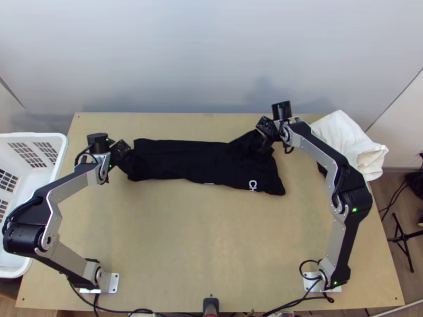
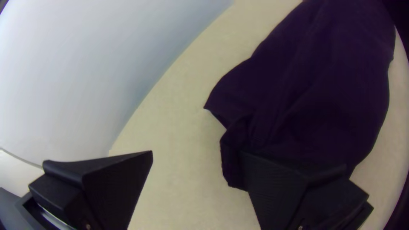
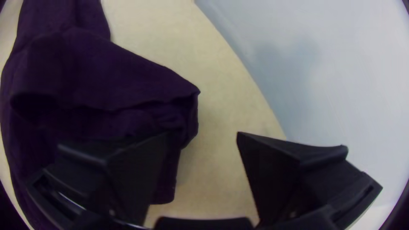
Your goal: Fold the t-shirt
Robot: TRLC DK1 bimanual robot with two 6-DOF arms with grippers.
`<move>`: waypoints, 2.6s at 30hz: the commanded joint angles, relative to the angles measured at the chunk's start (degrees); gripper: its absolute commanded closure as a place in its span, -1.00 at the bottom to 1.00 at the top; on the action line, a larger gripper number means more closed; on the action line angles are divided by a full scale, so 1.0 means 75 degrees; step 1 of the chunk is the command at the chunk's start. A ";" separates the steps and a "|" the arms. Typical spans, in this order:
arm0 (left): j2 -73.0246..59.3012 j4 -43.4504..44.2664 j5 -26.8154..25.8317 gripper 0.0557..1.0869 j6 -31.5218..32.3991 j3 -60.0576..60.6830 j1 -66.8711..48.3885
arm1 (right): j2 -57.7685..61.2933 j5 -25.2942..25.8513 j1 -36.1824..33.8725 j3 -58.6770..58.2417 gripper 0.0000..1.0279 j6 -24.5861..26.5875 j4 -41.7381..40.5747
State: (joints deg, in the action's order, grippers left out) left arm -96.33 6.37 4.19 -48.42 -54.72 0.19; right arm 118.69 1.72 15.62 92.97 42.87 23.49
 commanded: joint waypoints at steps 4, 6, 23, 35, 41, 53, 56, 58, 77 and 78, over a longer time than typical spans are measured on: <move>0.0786 -0.0205 -0.0136 -0.92 0.0316 -0.0380 0.0479 | -0.1881 0.0076 0.0015 -0.0982 -0.94 -0.0408 -0.0178; 0.0974 -0.0240 -0.0289 -0.92 0.0328 -0.0485 0.0714 | -0.2443 0.0076 0.0027 -0.1251 -0.94 -0.0525 -0.0178; 0.1477 -0.2771 -0.2035 -0.92 0.2285 -0.1235 0.0772 | -0.5162 0.0158 0.1129 -0.2693 -0.93 -0.1486 0.0654; -0.0187 -0.6357 -0.4449 -0.92 0.5578 -0.4423 0.1264 | -0.5326 0.0263 0.1574 -0.3290 -0.93 -0.2400 0.1005; -0.0737 -0.6814 -0.4882 -0.92 0.5285 -0.4271 0.2178 | -0.5513 0.0322 0.1773 -0.3419 -0.93 -0.2775 0.1134; -0.1909 -0.7225 -0.5796 -0.90 0.5144 -0.3661 0.2413 | -0.5572 0.0498 0.1738 -0.3384 -0.93 -0.2775 0.1556; -0.2085 -0.7201 -0.6171 -0.90 0.5425 -0.3685 0.2190 | -0.5560 0.0510 0.1715 -0.3419 -0.93 -0.2775 0.1568; -0.2249 -0.7072 -0.6171 -0.90 0.5542 -0.3673 0.2014 | -0.5560 0.0521 0.1703 -0.3431 -0.93 -0.2775 0.1568; -0.2566 -0.5080 -0.6382 -0.48 0.6492 -0.3767 0.0714 | -0.5830 0.0568 0.1703 -0.3056 -0.93 -0.3056 0.2177; -0.2554 -0.5080 -0.6593 -0.05 0.6515 -0.3778 0.0678 | -0.5853 0.0580 0.1691 -0.3068 -0.93 -0.3091 0.2189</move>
State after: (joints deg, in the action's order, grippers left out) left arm -116.11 -35.16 -42.28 -0.89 -83.24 8.84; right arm 75.72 6.02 28.38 69.41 20.93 38.74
